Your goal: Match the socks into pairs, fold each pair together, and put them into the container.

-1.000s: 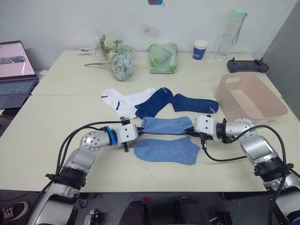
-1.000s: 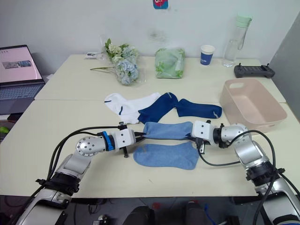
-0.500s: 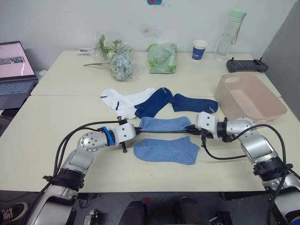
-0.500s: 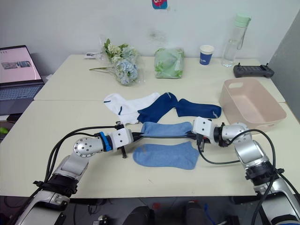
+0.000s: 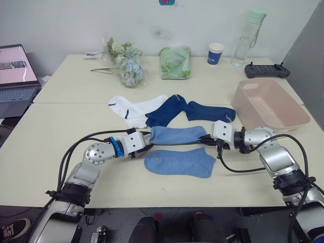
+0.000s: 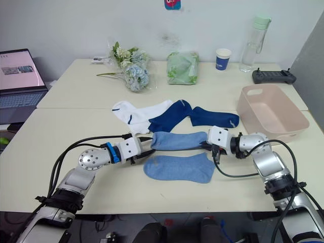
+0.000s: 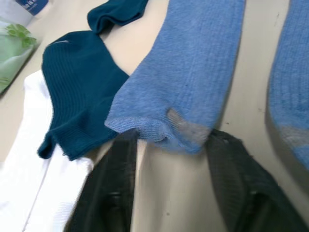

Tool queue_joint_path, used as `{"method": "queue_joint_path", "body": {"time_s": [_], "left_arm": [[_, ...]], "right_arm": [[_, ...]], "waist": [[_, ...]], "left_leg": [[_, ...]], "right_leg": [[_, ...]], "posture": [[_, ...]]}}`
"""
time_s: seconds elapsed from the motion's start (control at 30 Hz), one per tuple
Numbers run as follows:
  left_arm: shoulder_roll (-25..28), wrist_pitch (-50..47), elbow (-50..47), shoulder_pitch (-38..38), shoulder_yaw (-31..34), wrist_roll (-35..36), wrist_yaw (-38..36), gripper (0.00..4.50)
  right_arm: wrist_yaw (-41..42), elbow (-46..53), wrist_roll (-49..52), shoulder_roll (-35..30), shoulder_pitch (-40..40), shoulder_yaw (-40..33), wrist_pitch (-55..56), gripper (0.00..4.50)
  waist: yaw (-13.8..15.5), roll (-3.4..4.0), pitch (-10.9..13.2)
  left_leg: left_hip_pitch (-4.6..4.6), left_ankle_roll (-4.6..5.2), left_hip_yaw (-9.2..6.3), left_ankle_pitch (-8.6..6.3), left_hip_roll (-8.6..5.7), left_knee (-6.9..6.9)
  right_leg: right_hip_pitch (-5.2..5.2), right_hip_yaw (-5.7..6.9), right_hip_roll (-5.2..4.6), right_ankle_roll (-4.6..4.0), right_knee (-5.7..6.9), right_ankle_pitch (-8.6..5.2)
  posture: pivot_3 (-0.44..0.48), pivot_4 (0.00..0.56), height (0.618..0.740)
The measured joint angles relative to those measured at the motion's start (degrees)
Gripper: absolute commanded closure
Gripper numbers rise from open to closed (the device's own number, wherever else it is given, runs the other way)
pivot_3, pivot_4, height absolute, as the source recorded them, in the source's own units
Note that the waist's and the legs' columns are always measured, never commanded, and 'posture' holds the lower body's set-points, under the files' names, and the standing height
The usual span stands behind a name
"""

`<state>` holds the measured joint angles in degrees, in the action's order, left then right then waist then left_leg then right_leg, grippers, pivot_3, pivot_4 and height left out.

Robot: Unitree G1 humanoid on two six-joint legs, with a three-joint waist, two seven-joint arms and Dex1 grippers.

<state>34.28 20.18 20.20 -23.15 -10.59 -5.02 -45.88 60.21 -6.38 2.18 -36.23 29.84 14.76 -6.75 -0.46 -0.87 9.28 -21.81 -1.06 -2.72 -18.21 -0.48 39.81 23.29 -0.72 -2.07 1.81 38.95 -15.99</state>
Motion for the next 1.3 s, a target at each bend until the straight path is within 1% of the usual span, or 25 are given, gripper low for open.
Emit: {"method": "queue_joint_path", "body": {"time_s": [0.1, 0.23, 0.47, 0.57, 0.73, 0.97, 1.07, 1.1, 1.17, 1.23, 1.27, 1.3], "left_arm": [[0.4, 1.4, -0.6, 0.8, -0.1, -0.5, 0.0, 2.25], [1.4, 4.3, -1.5, 1.4, -0.5, -2.8, 0.3, 2.25], [3.1, 10.8, -0.1, -0.7, -2.6, -8.5, 1.8, 2.25], [3.1, 11.8, 0.8, -1.5, -3.1, -8.9, 1.6, 2.86], [2.8, 12.6, 2.0, -2.6, -3.7, -9.0, 1.5, 4.41], [2.1, 9.4, 2.0, -1.8, -2.4, -6.0, 1.5, 4.46], [1.4, 5.4, -0.1, -0.1, -1.2, -3.0, 1.3, 4.46], [1.4, 2.9, -1.9, 0.8, -0.9, -0.9, 0.4, 4.46], [1.4, 1.1, -3.4, 0.9, -0.5, 0.7, -0.6, 4.46], [2.1, -3.4, -8.7, 1.1, 1.0, 5.1, -3.4, 4.46], [2.4, -4.3, -10.1, 1.0, 1.4, 6.2, -4.1, 4.46], [3.5, -7.7, -13.2, 0.9, 1.8, 8.9, -6.1, 4.46]], "right_arm": [[0.1, 0.0, 0.0, 0.0, 0.0, 0.0, 0.0, 4.5], [0.1, 0.0, 0.1, 0.0, 0.0, 0.0, -0.1, 4.5], [0.2, 0.0, 0.2, 0.0, -0.2, 0.0, -0.2, 4.5], [0.2, 0.0, 0.2, 0.0, -0.2, 0.0, -0.2, 4.5], [0.2, 0.1, 0.2, 0.0, -0.4, 0.0, -0.2, 4.5], [0.1, 0.7, 0.9, 0.0, -1.4, -0.1, -0.2, 4.5], [0.0, 2.1, 1.8, 0.0, -1.4, -0.9, -1.2, 4.5], [0.0, 3.0, 2.8, 0.0, -1.4, -2.0, -2.2, 4.5], [0.0, 3.9, 3.8, -0.1, -1.3, -2.7, -3.3, 4.5], [0.8, 6.6, 6.3, -0.4, -1.0, -4.3, -6.3, 4.5], [1.0, 7.2, 7.0, -0.6, -0.8, -4.8, -7.0, 4.5], [1.3, 8.7, 8.7, -1.1, -0.5, -5.7, -9.1, 4.5]], "waist": [[0.0, 0.0, 0.0], [0.0, 0.0, 0.0], [0.1, 0.0, 0.0], [0.1, 0.0, 0.0], [0.1, 0.03, 0.0], [0.1, 0.05, 0.0], [0.1, 0.04, 0.0], [0.1, 0.04, 0.0], [0.1, 0.04, 0.0], [0.1, 0.04, 0.0], [0.1, 0.04, 0.0], [0.1, 0.04, 0.0]], "left_leg": [[0.0, 0.0, -0.01, 0.0, 0.0, 0.0], [-0.01, 0.0, 0.0, 0.0, 0.0, -0.01], [0.0, 0.01, 0.01, 0.0, -0.02, -0.01], [-0.01, 0.01, 0.01, -0.01, -0.02, -0.01], [0.0, 0.01, 0.02, -0.01, -0.02, 0.0], [0.0, 0.01, 0.02, -0.01, -0.02, 0.0], [-0.02, 0.01, 0.01, -0.01, -0.01, 0.0], [-0.04, 0.01, -0.01, -0.01, -0.01, 0.01], [-0.04, 0.01, -0.02, -0.01, 0.0, 0.01], [-0.07, 0.01, -0.02, 0.0, 0.01, 0.01], [-0.07, 0.01, -0.02, 0.0, 0.01, 0.0], [-0.08, 0.01, -0.03, -0.01, 0.02, 0.01]], "right_leg": [[0.0, 0.02, 0.0, 0.0, 0.0, 0.0], [0.0, 0.01, 0.0, 0.0, -0.01, 0.0], [0.0, 0.01, 0.0, 0.0, -0.01, 0.0], [0.0, 0.02, 0.0, 0.0, 0.0, 0.0], [-0.01, 0.03, 0.0, 0.0, 0.0, 0.0], [-0.01, 0.02, 0.01, 0.0, 0.0, 0.0], [0.01, 0.02, 0.0, 0.0, -0.01, 0.0], [0.01, 0.02, 0.0, 0.0, 0.0, 0.0], [0.01, 0.03, 0.0, 0.0, 0.0, 0.0], [0.02, 0.01, -0.01, 0.0, 0.0, 0.0], [0.02, 0.01, -0.01, 0.0, -0.01, 0.0], [0.02, 0.01, -0.01, 0.0, 0.0, 0.0]], "posture": [[0.0, 0.15, 0.74], [0.0, 0.15, 0.74], [0.0, 0.15, 0.74], [0.0, 0.15, 0.74], [0.0, 0.15, 0.74], [0.0, 0.15, 0.74], [0.0, 0.15, 0.74], [0.0, 0.15, 0.74], [0.0, 0.15, 0.74], [0.0, 0.15, 0.74], [0.0, 0.15, 0.74], [0.0, 0.15, 0.74]]}}
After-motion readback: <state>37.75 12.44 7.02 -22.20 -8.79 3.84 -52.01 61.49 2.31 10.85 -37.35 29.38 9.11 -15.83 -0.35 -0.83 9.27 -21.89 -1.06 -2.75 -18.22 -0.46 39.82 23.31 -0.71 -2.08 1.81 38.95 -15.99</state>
